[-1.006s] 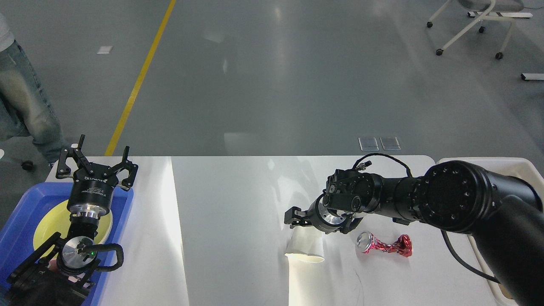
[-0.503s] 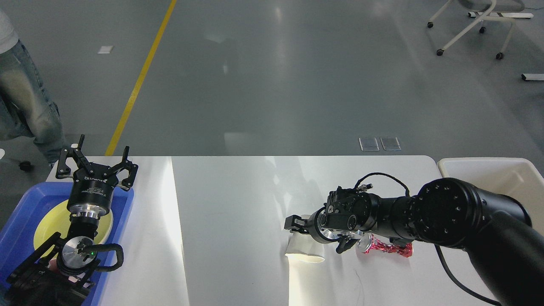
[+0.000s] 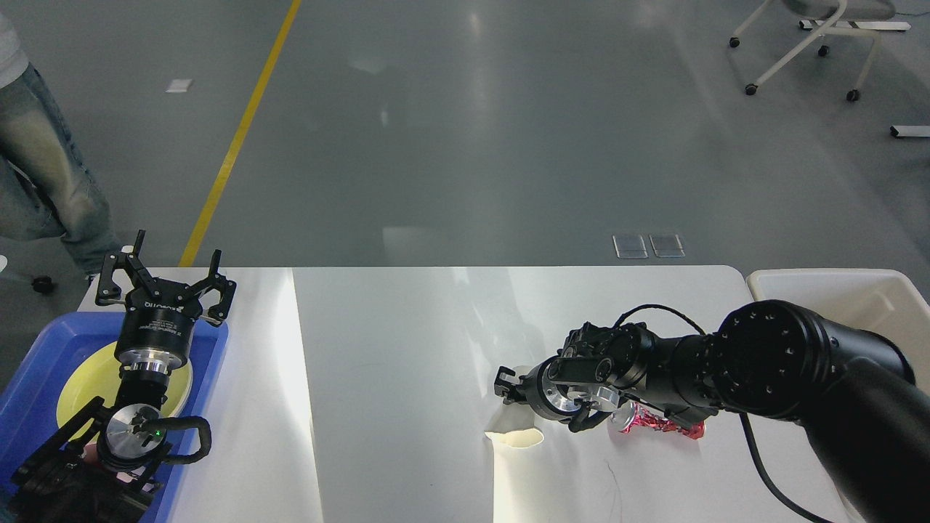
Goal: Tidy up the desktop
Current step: 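Close the right gripper on the white paper scrap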
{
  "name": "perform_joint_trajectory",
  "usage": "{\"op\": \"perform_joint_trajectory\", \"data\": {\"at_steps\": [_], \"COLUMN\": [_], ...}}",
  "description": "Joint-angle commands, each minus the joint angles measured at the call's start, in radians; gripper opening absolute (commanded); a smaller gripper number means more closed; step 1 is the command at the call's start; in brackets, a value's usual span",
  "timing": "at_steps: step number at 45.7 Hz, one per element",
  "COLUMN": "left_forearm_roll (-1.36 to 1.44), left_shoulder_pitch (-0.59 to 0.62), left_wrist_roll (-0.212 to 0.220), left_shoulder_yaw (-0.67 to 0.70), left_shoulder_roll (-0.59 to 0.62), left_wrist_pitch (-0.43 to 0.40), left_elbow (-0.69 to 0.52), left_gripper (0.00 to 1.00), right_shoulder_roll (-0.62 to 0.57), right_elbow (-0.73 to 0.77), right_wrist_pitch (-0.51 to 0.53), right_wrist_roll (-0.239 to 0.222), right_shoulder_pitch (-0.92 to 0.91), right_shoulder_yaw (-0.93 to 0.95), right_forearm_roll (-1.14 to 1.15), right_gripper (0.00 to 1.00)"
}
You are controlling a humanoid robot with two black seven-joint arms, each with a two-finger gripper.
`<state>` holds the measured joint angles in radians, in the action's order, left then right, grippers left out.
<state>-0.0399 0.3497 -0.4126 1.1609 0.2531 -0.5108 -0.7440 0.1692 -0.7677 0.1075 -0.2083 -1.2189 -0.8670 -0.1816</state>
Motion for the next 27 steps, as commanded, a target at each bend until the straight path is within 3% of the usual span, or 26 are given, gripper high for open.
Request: {"op": "perform_joint_trajectory", "data": {"at_steps": [1, 15, 27], "left_forearm_roll": [0.0, 0.0, 0.0], "left_shoulder_pitch": [0.0, 0.0, 0.0], "left_wrist_roll": [0.001, 0.0, 0.001], "left_shoulder_yaw": [0.0, 0.0, 0.0], "left_shoulder_roll": [0.0, 0.0, 0.0], "left_wrist_pitch": [0.0, 0.0, 0.0], "left_elbow": [0.0, 0.0, 0.0], "left_gripper": [0.97, 0.97, 0.97], "right_shoulder_roll": [-0.011, -0.051, -0.128], "right_elbow": [-0.004, -0.122, -0.335], "right_wrist_pitch": [0.004, 0.02, 0.236], "right_wrist_roll": [-0.002, 0.001, 0.003], "right_shoulder_pitch": [-0.011, -0.097, -0.364], "right_shoulder_yaw": [-0.007, -0.01, -0.088], "right_forearm_roll": [0.008, 0.025, 0.033], "right_gripper": [0.0, 0.0, 0.0]}}
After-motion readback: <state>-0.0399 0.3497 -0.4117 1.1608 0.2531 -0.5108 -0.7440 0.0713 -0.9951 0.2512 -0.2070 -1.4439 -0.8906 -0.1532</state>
